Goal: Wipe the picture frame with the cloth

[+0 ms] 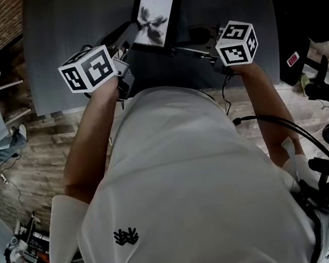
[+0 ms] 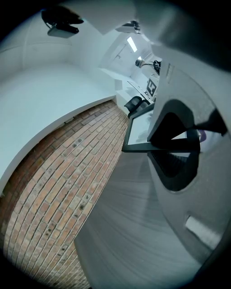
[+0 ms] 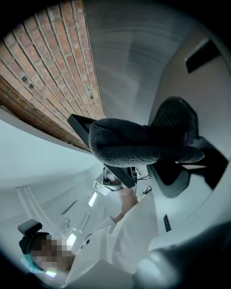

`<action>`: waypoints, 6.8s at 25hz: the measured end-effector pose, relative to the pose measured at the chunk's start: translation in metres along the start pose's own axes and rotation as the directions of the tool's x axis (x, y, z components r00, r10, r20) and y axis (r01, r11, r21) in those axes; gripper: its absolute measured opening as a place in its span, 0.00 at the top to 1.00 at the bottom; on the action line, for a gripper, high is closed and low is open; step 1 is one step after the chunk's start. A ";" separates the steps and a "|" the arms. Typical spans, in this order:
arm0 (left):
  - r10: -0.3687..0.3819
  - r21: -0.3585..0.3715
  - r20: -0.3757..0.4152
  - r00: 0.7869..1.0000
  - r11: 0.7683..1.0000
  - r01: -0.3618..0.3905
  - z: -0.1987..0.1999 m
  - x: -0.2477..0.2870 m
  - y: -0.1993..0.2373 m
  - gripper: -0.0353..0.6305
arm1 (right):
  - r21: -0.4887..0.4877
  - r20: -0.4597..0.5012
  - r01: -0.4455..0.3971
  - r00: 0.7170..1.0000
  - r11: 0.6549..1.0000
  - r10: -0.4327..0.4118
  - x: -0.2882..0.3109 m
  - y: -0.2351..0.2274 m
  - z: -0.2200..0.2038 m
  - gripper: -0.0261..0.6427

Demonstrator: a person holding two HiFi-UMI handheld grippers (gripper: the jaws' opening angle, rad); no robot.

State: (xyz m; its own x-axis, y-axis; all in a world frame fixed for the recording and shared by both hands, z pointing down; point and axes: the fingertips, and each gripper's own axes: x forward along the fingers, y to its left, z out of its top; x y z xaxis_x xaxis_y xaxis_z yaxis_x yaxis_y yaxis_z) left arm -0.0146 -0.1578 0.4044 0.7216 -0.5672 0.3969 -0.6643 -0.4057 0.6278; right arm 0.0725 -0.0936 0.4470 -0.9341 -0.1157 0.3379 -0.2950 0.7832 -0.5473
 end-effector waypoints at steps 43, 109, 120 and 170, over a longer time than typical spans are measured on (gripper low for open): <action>-0.076 0.003 0.032 0.997 0.997 0.076 -0.003 -0.016 -0.030 0.83 | 0.002 0.039 -0.007 0.999 1.000 0.007 0.016 -0.036 0.051 0.75; 0.160 0.022 0.069 0.985 0.987 -0.162 0.015 -0.030 0.114 0.83 | 0.172 -0.024 0.337 0.941 0.926 -0.338 0.043 0.020 -0.057 0.75; 0.210 0.016 0.015 0.978 0.978 -0.210 -0.014 0.020 0.122 0.83 | 0.235 -0.027 0.523 0.846 0.820 -0.532 -0.032 0.024 -0.091 0.75; 0.258 0.205 -0.059 0.964 0.949 -0.241 -0.073 0.056 0.050 0.88 | 0.161 0.040 0.425 0.899 0.891 -0.436 -0.115 -0.005 -0.125 0.75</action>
State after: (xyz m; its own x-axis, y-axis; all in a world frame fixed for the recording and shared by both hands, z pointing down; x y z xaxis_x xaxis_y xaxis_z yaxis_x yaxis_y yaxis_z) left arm 0.0066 -0.1574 0.5072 0.5363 -0.6090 0.5843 -0.8440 -0.3950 0.3629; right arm 0.2064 -0.0075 0.5063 -0.7190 -0.4699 0.5121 -0.6922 0.5502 -0.4671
